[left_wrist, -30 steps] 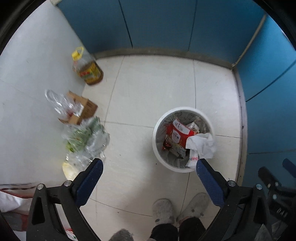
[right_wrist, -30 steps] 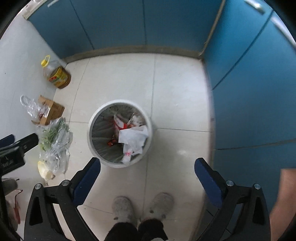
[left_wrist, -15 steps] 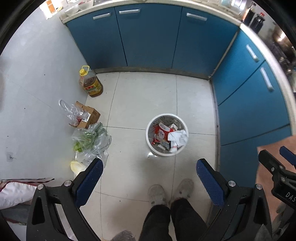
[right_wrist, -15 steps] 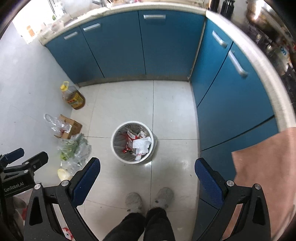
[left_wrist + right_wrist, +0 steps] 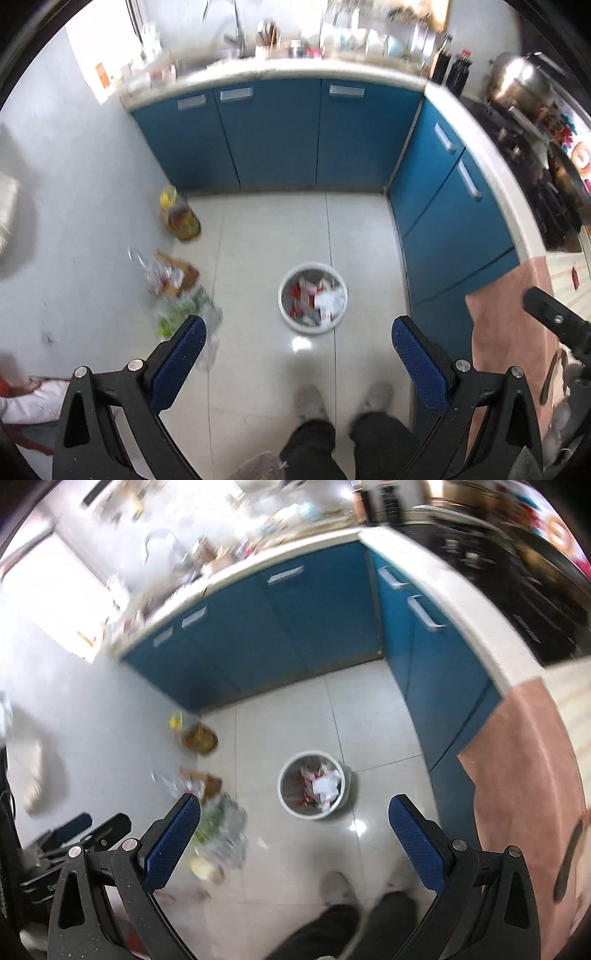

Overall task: Collect trash
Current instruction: 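Withdraw both tools from the bin and turn back toward the counter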

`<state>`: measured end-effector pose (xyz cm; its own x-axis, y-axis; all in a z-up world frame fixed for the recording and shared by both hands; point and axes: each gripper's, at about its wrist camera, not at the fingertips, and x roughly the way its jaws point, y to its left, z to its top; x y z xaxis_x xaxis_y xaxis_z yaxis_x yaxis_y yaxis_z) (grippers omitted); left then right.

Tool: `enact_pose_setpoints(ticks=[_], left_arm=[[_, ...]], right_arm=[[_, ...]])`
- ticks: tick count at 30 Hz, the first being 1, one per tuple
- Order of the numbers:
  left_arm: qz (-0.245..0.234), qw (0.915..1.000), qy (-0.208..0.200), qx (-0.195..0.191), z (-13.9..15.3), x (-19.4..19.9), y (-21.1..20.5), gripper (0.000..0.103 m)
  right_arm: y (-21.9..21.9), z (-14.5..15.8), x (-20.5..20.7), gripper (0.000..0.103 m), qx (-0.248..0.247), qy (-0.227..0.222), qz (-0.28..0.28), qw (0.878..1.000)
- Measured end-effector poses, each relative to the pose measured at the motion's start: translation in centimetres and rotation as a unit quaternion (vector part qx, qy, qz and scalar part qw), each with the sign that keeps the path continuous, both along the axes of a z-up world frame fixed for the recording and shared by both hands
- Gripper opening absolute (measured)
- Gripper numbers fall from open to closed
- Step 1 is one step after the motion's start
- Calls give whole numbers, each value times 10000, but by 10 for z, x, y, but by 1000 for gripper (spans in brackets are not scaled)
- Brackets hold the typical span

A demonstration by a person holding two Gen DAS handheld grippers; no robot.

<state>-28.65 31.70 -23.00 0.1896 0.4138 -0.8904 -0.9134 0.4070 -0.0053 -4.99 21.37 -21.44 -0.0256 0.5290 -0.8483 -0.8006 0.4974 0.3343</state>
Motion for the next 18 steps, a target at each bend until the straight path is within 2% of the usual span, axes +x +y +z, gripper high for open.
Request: enact_pose_setpoints(ticks=[2, 5, 8, 10, 13, 16, 18], left_arm=[[-115, 9997, -31, 230, 15, 19, -6, 103], [-233, 9982, 161, 528, 26, 57, -12, 103], [-396, 9967, 316, 628, 29, 104, -24, 103], [-594, 9957, 411, 585, 27, 144, -37, 103], [-1110, 9912, 524, 500, 18, 218, -68, 103], [-1859, 9780, 884, 351, -2, 303, -104, 103], [-2364, 9654, 1084, 210, -21, 356, -135, 103]], right_arm=[[-25, 16, 24, 103, 150, 51, -395, 9991], [-67, 31, 64, 103, 210, -4, -980, 9950], [-114, 36, 108, 103, 113, -99, -1572, 9874], [-164, 37, 148, 103, -165, -318, -2193, 9750], [-233, 28, 201, 103, -560, -588, -3059, 9486], [-302, 0, 262, 103, -1318, -847, -3756, 9134], [-336, -25, 294, 103, -1674, -799, -3958, 8994]])
